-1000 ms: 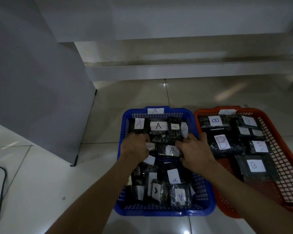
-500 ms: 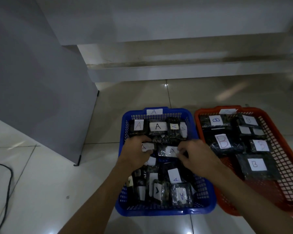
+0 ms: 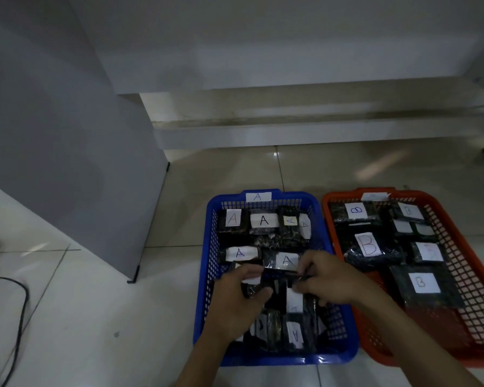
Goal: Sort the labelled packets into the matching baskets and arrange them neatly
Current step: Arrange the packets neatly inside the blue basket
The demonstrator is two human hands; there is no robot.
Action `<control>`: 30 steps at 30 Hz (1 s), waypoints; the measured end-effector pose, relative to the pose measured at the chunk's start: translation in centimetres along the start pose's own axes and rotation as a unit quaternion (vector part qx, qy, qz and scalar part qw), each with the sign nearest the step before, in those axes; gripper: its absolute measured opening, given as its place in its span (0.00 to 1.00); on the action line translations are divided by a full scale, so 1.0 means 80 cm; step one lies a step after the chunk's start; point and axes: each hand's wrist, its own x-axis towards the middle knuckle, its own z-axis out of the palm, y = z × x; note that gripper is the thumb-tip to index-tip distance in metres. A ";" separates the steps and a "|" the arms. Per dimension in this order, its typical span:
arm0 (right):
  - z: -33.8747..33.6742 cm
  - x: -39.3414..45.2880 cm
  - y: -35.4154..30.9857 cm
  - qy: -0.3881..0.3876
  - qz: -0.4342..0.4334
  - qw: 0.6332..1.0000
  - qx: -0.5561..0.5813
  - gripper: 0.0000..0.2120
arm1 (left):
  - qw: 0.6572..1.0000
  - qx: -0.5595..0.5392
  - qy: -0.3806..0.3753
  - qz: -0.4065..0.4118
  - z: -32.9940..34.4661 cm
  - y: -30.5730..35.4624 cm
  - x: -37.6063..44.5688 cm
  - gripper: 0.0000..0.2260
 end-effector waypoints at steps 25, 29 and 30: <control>0.075 0.083 -0.019 0.155 -0.060 0.946 0.278 0.18 | 0.948 0.220 0.208 0.101 -0.027 -0.011 0.053 0.23; 0.083 0.084 -0.017 0.151 -0.091 0.967 0.184 0.27 | 0.964 0.108 0.237 0.055 -0.047 -0.019 0.045 0.30; 0.085 0.085 -0.018 0.161 -0.095 0.966 0.178 0.28 | 0.971 0.077 0.216 0.062 -0.049 -0.019 0.045 0.31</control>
